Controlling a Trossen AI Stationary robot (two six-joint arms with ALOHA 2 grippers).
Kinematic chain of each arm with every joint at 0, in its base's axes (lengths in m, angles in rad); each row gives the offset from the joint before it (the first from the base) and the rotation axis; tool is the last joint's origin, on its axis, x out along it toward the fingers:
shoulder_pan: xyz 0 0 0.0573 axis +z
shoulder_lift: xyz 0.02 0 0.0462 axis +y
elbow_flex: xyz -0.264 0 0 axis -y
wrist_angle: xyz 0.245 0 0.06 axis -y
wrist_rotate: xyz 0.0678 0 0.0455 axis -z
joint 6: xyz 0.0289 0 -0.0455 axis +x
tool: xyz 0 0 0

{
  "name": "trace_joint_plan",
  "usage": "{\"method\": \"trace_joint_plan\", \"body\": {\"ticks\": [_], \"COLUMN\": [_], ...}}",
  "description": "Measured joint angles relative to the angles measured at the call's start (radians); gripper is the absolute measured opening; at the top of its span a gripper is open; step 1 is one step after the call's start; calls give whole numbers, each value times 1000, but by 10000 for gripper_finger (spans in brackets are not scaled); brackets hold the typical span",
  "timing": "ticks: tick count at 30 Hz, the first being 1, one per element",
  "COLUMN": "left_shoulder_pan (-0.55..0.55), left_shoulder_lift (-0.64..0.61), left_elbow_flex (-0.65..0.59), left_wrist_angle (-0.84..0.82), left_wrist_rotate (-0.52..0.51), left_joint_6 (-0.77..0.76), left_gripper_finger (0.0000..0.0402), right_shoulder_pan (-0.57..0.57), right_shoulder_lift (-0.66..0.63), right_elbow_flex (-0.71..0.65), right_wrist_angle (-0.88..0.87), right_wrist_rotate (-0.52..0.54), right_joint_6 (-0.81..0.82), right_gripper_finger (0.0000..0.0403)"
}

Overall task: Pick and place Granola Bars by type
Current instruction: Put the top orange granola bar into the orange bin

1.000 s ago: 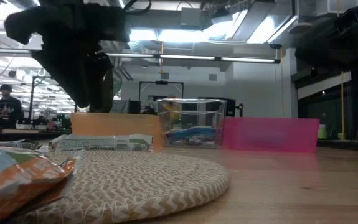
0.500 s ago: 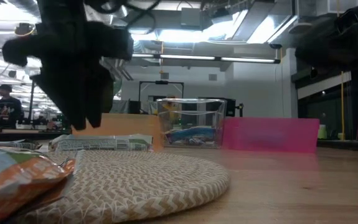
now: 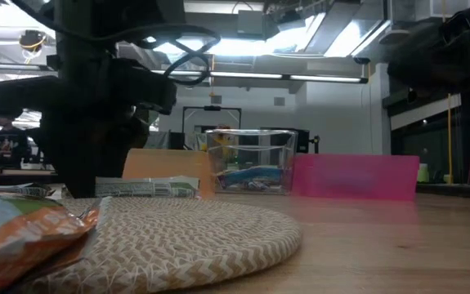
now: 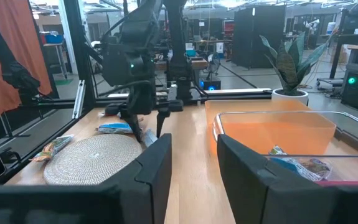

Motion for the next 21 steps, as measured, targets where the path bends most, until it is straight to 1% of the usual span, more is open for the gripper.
{"method": "trace_joint_plan", "body": {"ticks": [3,9,12,16,21], "left_shoulder_pan": [-4,-5,-6,-6,-5], "left_shoulder_lift": [3,3,4,4,-2], "left_elbow_flex": [1,1,1,1,7], "left_wrist_angle": [2,1,1,1,-31], "left_wrist_rotate": [4,10,14,20,21], "left_joint_6": [5,4,5,-2,-3], "left_gripper_finger": [189,110,78,57,54], "right_shoulder_pan": [0,0,0,0,0], "right_shoulder_lift": [0,0,0,0,0], "right_elbow_flex": [0,0,0,0,0], "right_wrist_angle": [0,0,0,0,0], "right_wrist_rotate": [0,0,0,0,0], "right_joint_6": [0,0,0,0,0], "right_gripper_finger": [132,132,132,132,132]}}
